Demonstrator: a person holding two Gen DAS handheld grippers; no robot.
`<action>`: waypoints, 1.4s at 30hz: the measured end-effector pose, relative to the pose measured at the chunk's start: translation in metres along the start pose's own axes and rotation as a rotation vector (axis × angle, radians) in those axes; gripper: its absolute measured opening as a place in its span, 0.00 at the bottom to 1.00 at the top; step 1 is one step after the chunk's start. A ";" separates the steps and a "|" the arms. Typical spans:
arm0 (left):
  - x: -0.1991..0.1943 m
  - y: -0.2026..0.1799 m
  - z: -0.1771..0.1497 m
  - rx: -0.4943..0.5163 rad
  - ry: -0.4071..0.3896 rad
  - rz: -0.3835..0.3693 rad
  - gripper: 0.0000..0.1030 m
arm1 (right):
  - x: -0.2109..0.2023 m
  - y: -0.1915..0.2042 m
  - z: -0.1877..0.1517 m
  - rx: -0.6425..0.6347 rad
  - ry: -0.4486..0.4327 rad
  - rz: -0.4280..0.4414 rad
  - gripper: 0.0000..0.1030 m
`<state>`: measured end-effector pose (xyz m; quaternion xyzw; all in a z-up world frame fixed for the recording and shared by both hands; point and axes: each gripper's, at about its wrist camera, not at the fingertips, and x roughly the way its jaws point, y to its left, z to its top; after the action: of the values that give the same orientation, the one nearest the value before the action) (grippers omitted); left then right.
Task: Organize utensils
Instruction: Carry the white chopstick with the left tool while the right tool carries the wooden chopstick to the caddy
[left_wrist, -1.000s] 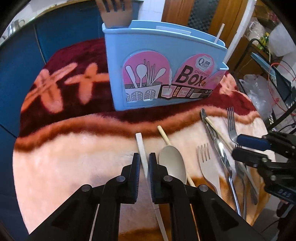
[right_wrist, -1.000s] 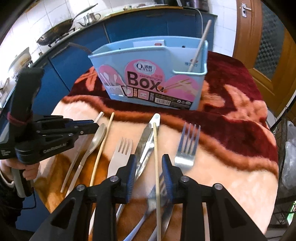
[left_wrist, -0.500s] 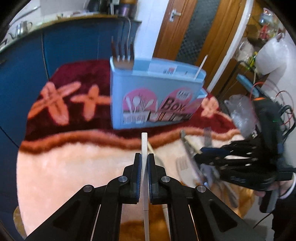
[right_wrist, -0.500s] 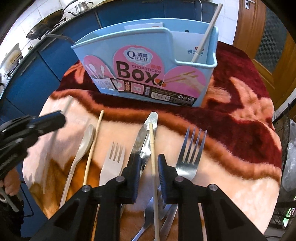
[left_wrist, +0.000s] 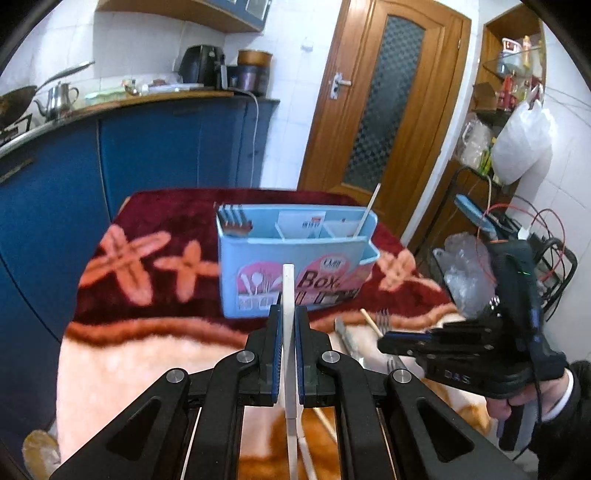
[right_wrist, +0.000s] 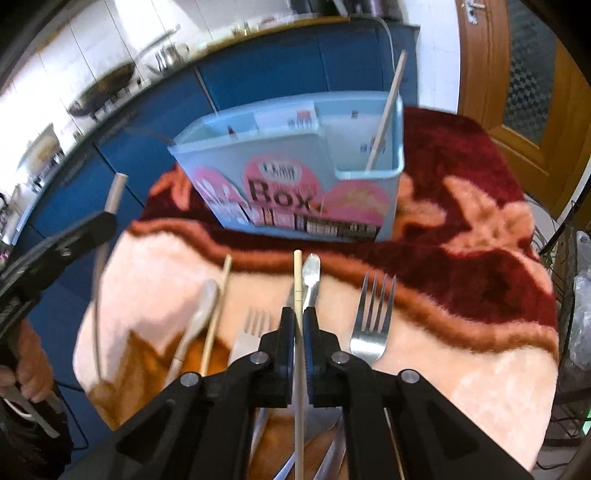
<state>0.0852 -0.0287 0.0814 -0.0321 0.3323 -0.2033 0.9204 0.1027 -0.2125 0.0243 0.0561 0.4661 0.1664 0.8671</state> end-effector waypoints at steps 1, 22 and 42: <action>-0.001 -0.001 0.001 -0.001 -0.011 0.003 0.06 | -0.006 0.000 -0.001 0.002 -0.025 0.008 0.06; 0.007 -0.007 0.110 -0.058 -0.480 0.161 0.06 | -0.093 -0.013 0.066 0.042 -0.572 0.083 0.06; 0.070 0.021 0.118 -0.102 -0.584 0.292 0.06 | -0.031 -0.035 0.124 -0.012 -0.750 -0.042 0.06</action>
<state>0.2155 -0.0460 0.1267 -0.0872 0.0651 -0.0344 0.9935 0.1978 -0.2486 0.1092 0.0987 0.1162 0.1193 0.9811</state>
